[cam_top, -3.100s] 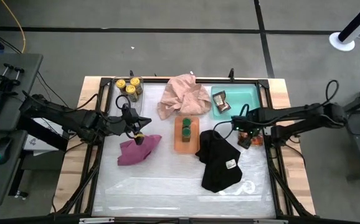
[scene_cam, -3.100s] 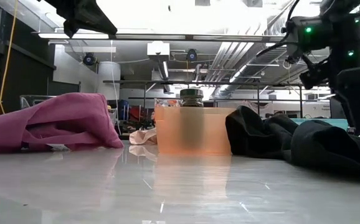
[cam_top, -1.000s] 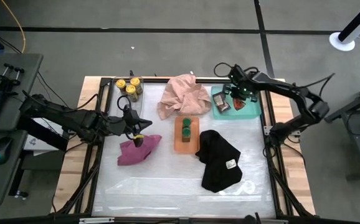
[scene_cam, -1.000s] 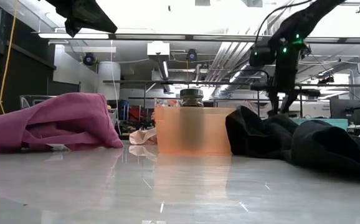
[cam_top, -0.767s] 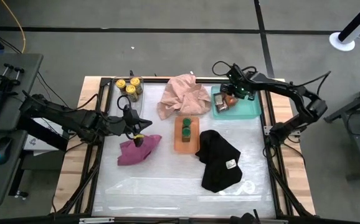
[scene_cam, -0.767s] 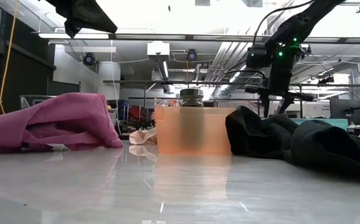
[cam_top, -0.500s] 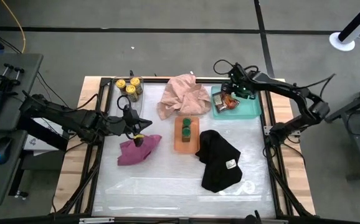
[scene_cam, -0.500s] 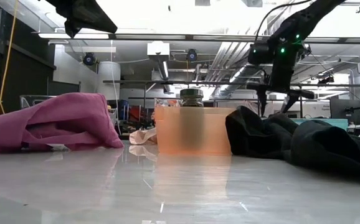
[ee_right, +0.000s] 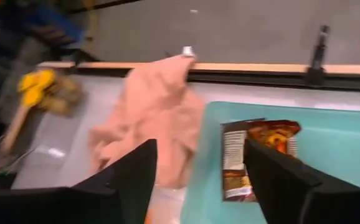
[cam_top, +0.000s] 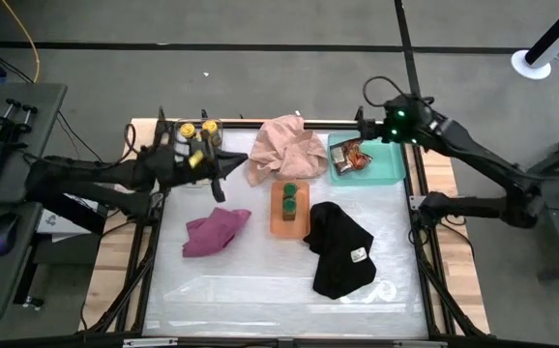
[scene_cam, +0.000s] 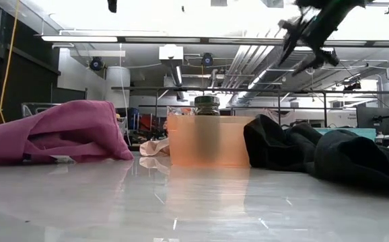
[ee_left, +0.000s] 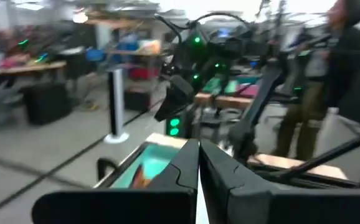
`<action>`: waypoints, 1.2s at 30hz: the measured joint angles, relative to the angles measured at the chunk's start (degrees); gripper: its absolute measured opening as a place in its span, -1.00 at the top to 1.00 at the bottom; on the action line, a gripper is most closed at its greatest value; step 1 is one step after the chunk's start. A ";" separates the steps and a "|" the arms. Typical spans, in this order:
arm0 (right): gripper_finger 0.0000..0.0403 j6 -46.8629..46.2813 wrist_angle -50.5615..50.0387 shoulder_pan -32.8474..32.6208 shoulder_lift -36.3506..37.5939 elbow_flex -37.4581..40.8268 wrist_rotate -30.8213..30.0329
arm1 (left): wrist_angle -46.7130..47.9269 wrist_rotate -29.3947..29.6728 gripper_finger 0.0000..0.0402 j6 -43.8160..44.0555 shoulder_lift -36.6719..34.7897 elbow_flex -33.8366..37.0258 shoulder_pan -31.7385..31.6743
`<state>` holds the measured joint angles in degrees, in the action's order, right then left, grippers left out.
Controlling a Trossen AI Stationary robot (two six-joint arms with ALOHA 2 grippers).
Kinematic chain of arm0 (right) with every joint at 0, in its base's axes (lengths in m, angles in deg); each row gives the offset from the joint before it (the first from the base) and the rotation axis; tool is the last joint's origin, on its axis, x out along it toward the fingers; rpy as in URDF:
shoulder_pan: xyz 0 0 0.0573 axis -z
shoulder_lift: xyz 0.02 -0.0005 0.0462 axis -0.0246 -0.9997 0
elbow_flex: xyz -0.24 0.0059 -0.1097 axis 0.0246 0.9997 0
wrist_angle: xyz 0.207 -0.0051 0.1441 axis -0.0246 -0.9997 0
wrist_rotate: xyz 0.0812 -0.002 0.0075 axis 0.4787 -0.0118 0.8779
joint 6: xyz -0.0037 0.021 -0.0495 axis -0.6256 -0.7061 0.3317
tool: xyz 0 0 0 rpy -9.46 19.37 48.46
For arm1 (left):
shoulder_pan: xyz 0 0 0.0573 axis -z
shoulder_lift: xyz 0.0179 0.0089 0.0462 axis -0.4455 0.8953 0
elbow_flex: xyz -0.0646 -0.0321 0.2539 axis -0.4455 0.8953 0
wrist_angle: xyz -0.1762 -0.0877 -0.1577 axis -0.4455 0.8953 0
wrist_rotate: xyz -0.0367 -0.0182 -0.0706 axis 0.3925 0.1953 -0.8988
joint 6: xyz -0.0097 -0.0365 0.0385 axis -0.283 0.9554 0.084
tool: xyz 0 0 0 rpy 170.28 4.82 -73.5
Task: Sort spices by type
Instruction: Return to Home Position
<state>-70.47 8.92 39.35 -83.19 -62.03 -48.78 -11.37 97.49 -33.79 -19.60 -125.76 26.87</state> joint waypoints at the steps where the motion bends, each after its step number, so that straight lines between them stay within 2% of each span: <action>1: -0.11 0.58 -0.27 -0.89 1.39 0.00 0.22 | -0.26 -3.34 1.00 -0.48 -0.32 0.00 -1.61; 5: 0.35 0.85 -1.18 -5.29 5.80 0.00 0.71 | 4.03 -13.19 1.00 2.71 -3.61 1.15 -5.86; 8: 0.84 -0.36 -1.23 -9.28 7.97 0.00 0.16 | 3.61 -13.52 1.00 6.27 -8.35 7.67 -5.20; 9: 0.92 -0.54 -1.21 -10.55 8.51 0.00 -0.42 | 1.84 -12.66 1.00 7.61 -10.26 10.66 -4.56; 14: 0.96 -2.04 -1.89 -16.12 9.73 -0.01 -3.41 | -10.68 -5.91 1.00 12.61 -19.99 25.92 -1.50; 19: 0.98 -0.58 -1.79 -19.52 9.58 0.00 -3.83 | -17.78 -2.51 1.00 13.91 -27.04 35.01 -1.08; 24: 0.99 0.41 -1.92 -22.55 10.39 0.00 -3.61 | -17.50 -2.44 1.00 14.51 -31.45 39.60 -1.14; 29: 1.00 0.86 -3.94 -26.38 12.92 0.00 -3.81 | -16.45 -2.23 1.00 18.80 -34.64 44.23 -1.15; 36: 1.00 0.55 -4.31 -33.25 17.70 2.45 -7.74 | -14.00 -1.81 1.00 20.43 -35.89 44.22 -1.15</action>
<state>-69.92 4.60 6.10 -65.49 -59.57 -56.53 -25.37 95.68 -13.35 -55.49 -81.54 25.72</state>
